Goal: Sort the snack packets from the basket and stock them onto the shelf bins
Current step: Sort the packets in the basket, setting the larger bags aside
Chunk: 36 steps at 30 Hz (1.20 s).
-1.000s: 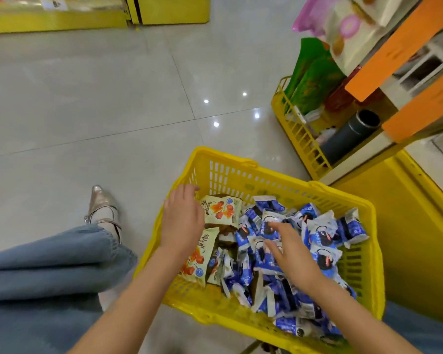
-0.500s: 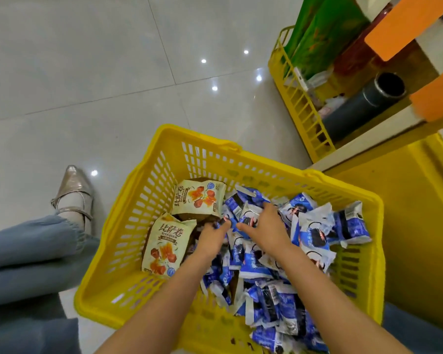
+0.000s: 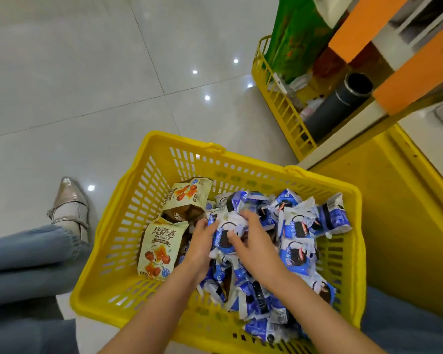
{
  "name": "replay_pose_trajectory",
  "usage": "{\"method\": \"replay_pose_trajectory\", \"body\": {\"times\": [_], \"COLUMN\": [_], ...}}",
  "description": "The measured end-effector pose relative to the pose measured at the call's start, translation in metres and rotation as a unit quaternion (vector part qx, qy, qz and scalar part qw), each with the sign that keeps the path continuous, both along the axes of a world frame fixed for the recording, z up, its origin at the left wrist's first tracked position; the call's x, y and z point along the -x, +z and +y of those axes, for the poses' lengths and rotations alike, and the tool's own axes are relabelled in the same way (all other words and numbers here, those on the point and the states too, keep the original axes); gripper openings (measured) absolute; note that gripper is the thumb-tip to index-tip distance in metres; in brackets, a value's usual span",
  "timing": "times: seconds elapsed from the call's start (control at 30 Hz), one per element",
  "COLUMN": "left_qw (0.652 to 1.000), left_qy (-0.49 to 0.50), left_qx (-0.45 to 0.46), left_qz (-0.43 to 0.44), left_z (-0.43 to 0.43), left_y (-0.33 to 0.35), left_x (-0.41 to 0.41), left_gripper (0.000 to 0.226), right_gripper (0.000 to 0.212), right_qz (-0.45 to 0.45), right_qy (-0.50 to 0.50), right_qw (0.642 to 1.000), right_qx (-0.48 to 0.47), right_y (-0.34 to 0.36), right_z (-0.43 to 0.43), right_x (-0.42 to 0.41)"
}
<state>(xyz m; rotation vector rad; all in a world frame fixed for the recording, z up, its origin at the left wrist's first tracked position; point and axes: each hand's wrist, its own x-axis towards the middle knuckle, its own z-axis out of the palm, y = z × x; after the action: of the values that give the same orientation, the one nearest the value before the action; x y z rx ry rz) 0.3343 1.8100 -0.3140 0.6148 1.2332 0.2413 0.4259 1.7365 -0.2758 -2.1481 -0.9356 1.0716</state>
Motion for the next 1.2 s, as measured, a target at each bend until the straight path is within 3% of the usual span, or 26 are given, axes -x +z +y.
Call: {"method": "replay_pose_trajectory", "body": {"times": [0.13,0.23,0.27,0.37,0.4,0.47,0.5,0.6,0.77,0.87,1.03,1.2], "left_qw": [0.989,0.941,0.901,0.697,0.654,0.621,0.630,0.702,0.707,0.737,0.787,0.806], "left_qy": [-0.085,-0.233,-0.317,-0.578,-0.610,-0.606,-0.574,-0.394,-0.215,-0.182,-0.183,-0.186], "left_qx": [-0.117,-0.243,-0.286,-0.371,-0.384,-0.432,-0.465,-0.556,-0.617,-0.571,-0.508,-0.498], "left_qz": [0.011,0.044,0.079,0.205,0.228,0.245,0.240,0.207,0.270,0.313,0.298,0.260], "left_z": [-0.001,-0.001,-0.002,-0.004,-0.004,-0.002,0.001,0.023,0.079,0.107,0.117,0.121], "left_y": [0.013,0.015,0.015,0.015,0.017,0.025,0.030,0.048,0.067,0.062,0.049,0.043], "left_x": [0.026,0.054,0.064,0.082,0.083,0.080,0.077,0.074,0.081,0.095,0.104,0.108], "left_gripper": [0.004,0.009,0.014,0.035,0.040,0.041,0.041,0.034,0.034,0.039,0.033,0.032], "right_gripper": [0.039,0.035,0.033,0.031,0.030,0.027,0.025,0.021,0.030,0.025,0.020,0.031], "right_qz": [-0.007,-0.117,-0.169,-0.237,-0.236,-0.217,-0.209,-0.196,-0.210,-0.230,-0.272,-0.340], "right_qy": [0.036,0.145,0.191,0.254,0.244,0.187,0.155,0.086,0.093,0.099,0.076,0.218], "right_qw": [0.999,0.980,0.963,0.936,0.940,0.958,0.965,0.975,0.969,0.958,0.934,0.870], "right_qx": [0.018,0.075,0.085,0.055,0.033,-0.013,-0.035,-0.055,0.091,0.142,0.218,0.283], "right_y": [0.015,0.017,0.017,0.018,0.020,0.021,0.021,0.009,-0.027,-0.046,-0.063,-0.069], "right_z": [-0.023,-0.039,-0.042,-0.047,-0.046,-0.038,-0.031,-0.003,0.034,0.053,0.057,0.051], "right_x": [0.019,0.029,0.031,0.029,0.027,0.019,0.012,-0.014,-0.057,-0.065,-0.071,-0.078]}}
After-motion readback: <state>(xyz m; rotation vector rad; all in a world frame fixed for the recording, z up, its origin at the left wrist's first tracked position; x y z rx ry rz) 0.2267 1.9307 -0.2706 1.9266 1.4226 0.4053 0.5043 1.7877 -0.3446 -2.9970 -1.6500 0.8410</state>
